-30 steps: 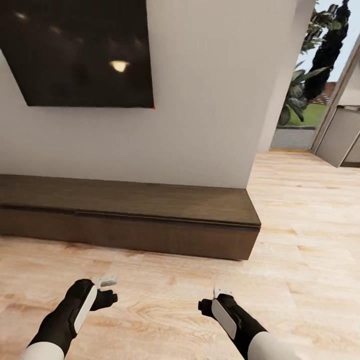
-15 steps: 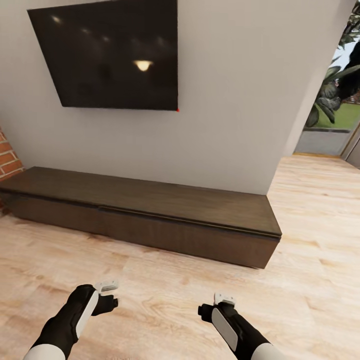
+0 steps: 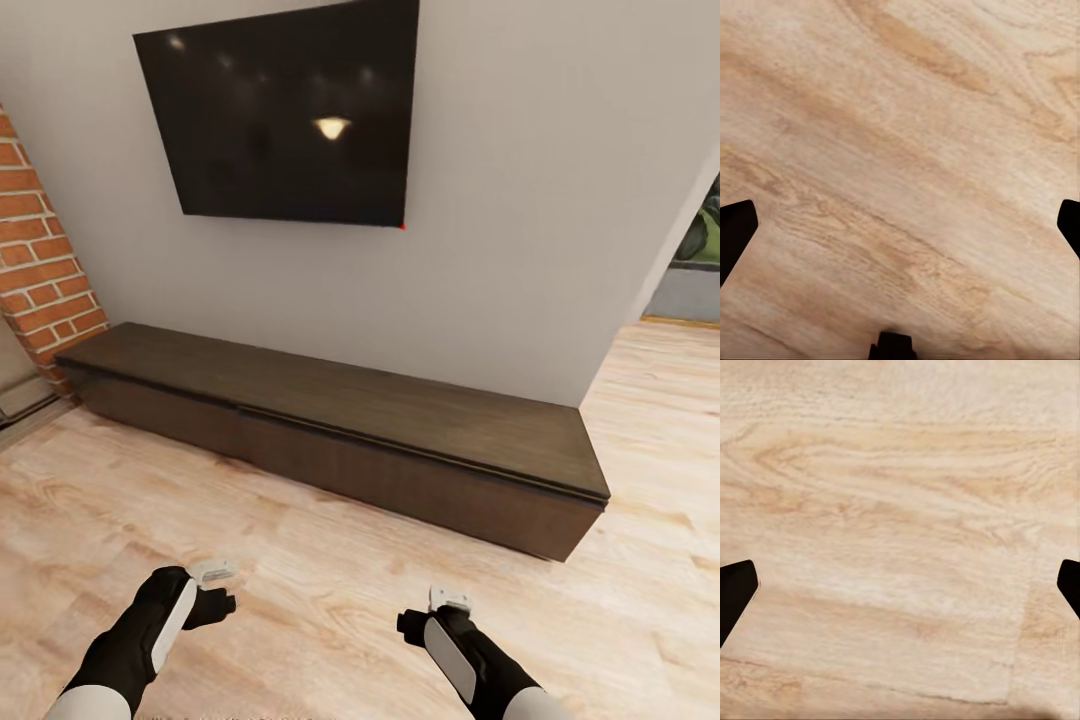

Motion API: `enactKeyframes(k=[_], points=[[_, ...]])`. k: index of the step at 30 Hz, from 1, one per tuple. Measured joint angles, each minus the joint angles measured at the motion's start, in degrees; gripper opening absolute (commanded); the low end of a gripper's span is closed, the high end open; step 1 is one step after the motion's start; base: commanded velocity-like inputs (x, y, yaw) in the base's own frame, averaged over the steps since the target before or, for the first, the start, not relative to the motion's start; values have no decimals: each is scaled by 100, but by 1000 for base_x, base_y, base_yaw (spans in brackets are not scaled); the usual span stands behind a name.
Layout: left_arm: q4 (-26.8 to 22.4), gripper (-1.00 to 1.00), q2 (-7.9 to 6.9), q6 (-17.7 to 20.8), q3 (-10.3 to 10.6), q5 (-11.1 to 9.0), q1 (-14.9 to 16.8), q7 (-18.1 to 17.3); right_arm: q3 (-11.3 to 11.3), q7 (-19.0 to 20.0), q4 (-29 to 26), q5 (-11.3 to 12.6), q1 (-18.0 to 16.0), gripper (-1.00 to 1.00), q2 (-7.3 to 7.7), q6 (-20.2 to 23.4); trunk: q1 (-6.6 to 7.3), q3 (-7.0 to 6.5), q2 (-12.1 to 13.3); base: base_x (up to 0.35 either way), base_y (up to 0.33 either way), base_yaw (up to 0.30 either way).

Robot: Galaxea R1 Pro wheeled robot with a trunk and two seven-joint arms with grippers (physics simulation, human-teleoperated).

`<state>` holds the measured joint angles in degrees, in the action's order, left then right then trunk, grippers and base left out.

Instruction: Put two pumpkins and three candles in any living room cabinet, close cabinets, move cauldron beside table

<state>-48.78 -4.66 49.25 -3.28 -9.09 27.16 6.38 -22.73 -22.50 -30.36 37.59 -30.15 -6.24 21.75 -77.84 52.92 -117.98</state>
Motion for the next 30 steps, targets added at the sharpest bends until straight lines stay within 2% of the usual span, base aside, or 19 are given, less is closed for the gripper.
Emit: enactKeyframes(k=[7, 21, 28, 30], points=[[0, 100, 6, 5, 8, 13, 1, -2, 2, 0, 79, 2, 0, 100, 0, -194, 154, -92, 281, 0, 0, 247], [0, 100, 2, -2, 7, 98, 4, 4, -2, 9, 135, -4, 0, 100, 0, -223, 461, -276, 842, 0, 0, 244], [0, 100, -24, 4, -7, 96, 8, -5, -5, 10, 135, -21, 0, 100, 3, -228, 615, -388, 1123, 0, 0, 78], [0, 100, -20, 5, -6, 92, 9, -9, -5, 14, 135, -19, 0, 100, 7, -352, 659, -423, 1203, 0, 0, 155]])
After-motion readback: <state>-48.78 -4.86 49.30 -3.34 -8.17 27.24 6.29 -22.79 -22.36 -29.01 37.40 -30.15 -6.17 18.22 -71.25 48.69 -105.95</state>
